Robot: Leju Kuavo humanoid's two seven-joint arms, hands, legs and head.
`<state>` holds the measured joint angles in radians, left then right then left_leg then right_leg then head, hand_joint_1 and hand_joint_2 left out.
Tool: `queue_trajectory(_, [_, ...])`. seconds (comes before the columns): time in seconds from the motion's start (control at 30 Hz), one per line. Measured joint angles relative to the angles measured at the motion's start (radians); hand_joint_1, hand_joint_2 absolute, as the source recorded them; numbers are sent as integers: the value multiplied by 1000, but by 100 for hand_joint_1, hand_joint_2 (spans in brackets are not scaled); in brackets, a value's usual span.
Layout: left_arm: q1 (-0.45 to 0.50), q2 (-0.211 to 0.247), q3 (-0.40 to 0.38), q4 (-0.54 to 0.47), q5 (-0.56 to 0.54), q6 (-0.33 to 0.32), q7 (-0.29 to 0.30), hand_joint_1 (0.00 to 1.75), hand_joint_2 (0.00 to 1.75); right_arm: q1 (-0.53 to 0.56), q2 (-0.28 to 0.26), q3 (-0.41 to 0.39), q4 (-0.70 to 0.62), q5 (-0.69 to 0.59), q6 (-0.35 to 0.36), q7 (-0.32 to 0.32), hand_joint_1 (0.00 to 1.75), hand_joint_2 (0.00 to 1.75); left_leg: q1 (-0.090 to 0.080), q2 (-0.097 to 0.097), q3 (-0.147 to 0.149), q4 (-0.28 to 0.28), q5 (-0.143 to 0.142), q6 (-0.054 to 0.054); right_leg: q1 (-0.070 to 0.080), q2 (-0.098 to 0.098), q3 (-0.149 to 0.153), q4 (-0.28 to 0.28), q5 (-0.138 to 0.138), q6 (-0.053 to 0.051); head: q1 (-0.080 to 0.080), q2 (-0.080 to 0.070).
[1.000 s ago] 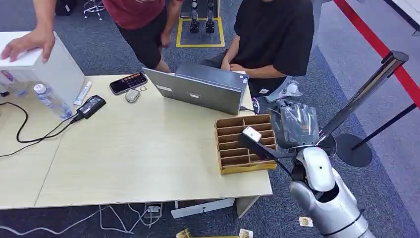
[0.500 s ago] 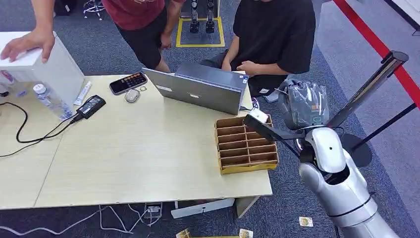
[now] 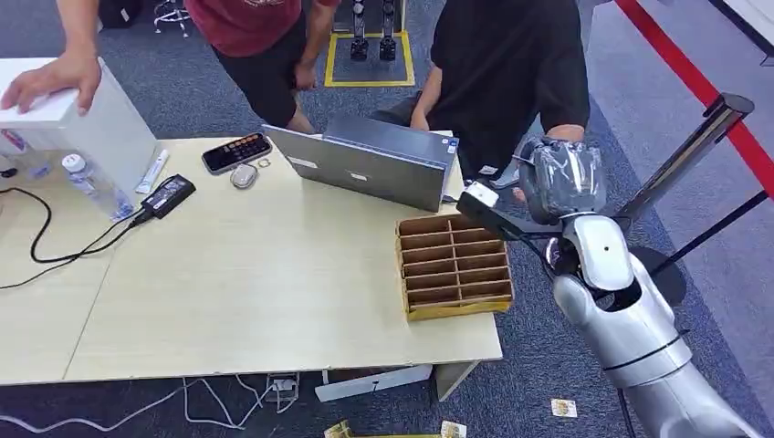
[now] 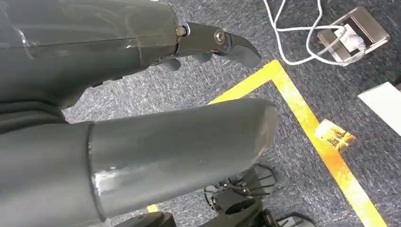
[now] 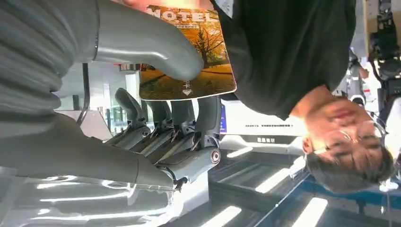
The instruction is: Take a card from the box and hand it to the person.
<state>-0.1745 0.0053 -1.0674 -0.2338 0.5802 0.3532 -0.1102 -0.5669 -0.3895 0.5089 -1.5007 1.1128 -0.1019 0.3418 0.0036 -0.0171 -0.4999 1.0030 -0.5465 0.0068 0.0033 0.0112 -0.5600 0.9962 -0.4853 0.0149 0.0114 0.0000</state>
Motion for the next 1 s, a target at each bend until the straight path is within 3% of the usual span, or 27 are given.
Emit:
queue_trajectory(0.2, [0, 0, 0, 0, 0, 0, 0, 0, 0, 4, -1, 2, 54, 0, -7, 0, 133, 175, 0, 0, 0, 0, 0, 0, 0, 0, 0, 0, 0, 0, 0, 0])
queue_trajectory(0.3, [0, 0, 0, 0, 0, 0, 0, 0, 0, 8, -4, 2, 72, 0, -7, 0, 120, 175, 0, 0, 0, 0, 0, 0, 0, 0, 0, 0, 0, 0, 0, 0])
queue_trajectory(0.33, [0, 0, 0, 0, 0, 0, 0, 0, 0, 9, -5, 2, 77, 0, -7, 0, 91, 175, 0, 0, 0, 0, 0, 0, 0, 0, 0, 0, 0, 0, 0, 0])
queue_trajectory(0.37, [0, 0, 0, 0, 0, 0, 0, 0, 0, 10, -6, 3, 80, 0, -7, 0, 31, 175, 0, 0, 0, 0, 0, 0, 0, 0, 0, 0, 0, 0, 0, 0])
queue_trajectory(0.43, [0, 0, 0, 0, -1, 0, 0, 0, 0, 11, -6, 4, 90, 0, -6, 1, 0, 175, 0, 0, 0, 0, 0, 0, 0, 0, 0, 0, 0, 0, 0, 0])
queue_trajectory(0.6, [0, 0, 0, 0, -3, 0, 0, 0, 0, 17, -6, 16, 114, 0, 40, 14, 0, 175, 0, 0, 0, 0, 0, 0, 0, 0, 0, 0, 0, 0, 0, 0])
queue_trajectory(0.73, [0, 0, 0, 0, -4, 0, 2, 0, 0, 22, -6, 17, 126, -4, 31, 21, 0, 175, 0, 0, 0, 0, 0, 0, 0, 0, 0, 0, 0, 0, 0, 0])
queue_trajectory(0.83, [1, 0, 0, 0, -4, 0, 2, 0, 0, 31, -5, 16, 128, -18, -15, 23, 0, 175, 0, 0, 0, 0, 0, 0, 0, 0, 0, 0, 0, 0, 0, 0])
queue_trajectory(1.0, [4, 0, 0, 0, 1, 7, -2, 0, 0, 68, 0, 10, 116, -87, -184, 2, 0, 175, 0, 0, 0, 0, 0, 0, 0, 0, 0, 0, 0, 0, 0, 0])
